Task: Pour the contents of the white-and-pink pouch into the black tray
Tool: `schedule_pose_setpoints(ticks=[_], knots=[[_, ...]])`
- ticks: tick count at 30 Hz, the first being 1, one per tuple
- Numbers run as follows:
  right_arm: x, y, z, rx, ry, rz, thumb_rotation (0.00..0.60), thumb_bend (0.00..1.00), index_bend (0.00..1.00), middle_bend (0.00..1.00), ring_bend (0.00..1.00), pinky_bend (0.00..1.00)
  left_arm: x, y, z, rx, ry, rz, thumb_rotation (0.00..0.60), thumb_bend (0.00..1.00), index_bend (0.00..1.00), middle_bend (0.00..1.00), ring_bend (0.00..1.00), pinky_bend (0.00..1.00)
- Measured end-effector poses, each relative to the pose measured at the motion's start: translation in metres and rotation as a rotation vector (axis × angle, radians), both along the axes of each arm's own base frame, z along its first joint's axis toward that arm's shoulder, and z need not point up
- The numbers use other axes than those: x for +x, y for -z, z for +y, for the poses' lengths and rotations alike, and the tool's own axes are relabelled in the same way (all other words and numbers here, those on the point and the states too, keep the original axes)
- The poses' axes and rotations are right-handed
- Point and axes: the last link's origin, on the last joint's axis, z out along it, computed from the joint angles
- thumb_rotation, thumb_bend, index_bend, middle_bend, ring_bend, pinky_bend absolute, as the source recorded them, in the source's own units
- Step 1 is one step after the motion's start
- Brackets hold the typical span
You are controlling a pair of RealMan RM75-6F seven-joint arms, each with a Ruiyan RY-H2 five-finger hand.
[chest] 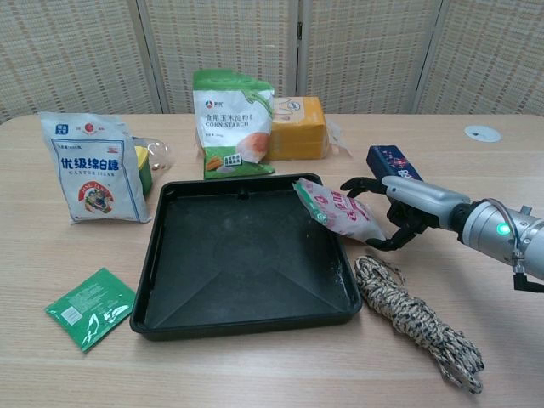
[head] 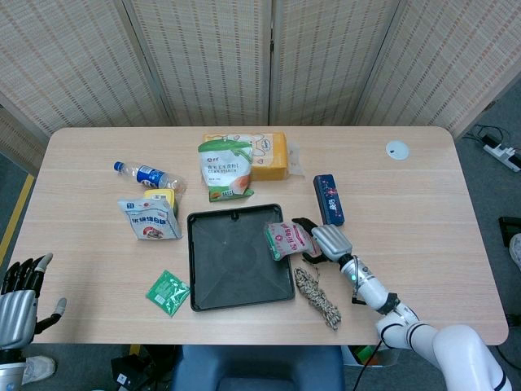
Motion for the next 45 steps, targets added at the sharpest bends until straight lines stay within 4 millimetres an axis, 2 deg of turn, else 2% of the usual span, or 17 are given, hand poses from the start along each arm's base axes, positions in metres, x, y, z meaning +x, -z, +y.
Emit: schedule_pose_setpoints(ticks=[11, 18, 24, 30, 37, 45], knots=[[0.000, 0.006, 0.000, -0.040, -0.009, 0.018, 0.600, 0.37, 0.25, 0.28, 0.93, 0.96, 0.000, 0.000, 0.000, -0.001, -0.002, 0.002, 0.600, 0.40, 0.05, 0.13, 0.10, 0.00], [0.000, 0.005, -0.001, -0.085, 0.005, -0.017, 0.600, 0.57, 0.40, 0.38, 0.99, 0.96, -0.001, 0.000, 0.000, -0.003, -0.003, 0.001, 0.600, 0.40, 0.05, 0.13, 0.10, 0.00], [0.000, 0.002, -0.001, -0.123, 0.030, -0.076, 0.600, 0.72, 0.54, 0.47, 1.00, 0.98, -0.001, 0.001, 0.000, -0.001, -0.001, 0.000, 0.600, 0.40, 0.05, 0.13, 0.10, 0.00], [-0.003, -0.001, -0.001, -0.137, 0.063, -0.149, 0.600, 0.82, 0.68, 0.55, 1.00, 1.00, 0.000, 0.000, 0.001, -0.001, 0.001, 0.001, 0.600, 0.40, 0.05, 0.13, 0.10, 0.00], [-0.004, -0.005, 0.000, -0.137, 0.081, -0.251, 0.600, 0.89, 0.75, 0.62, 1.00, 1.00, 0.001, -0.001, 0.001, 0.001, 0.003, 0.003, 0.600, 0.40, 0.05, 0.13, 0.10, 0.00], [0.001, -0.020, 0.004, -0.084, 0.034, -0.315, 0.600, 0.91, 0.76, 0.62, 1.00, 1.00, 0.005, -0.001, 0.002, 0.000, 0.013, 0.006, 0.600, 0.40, 0.05, 0.13, 0.10, 0.00]])
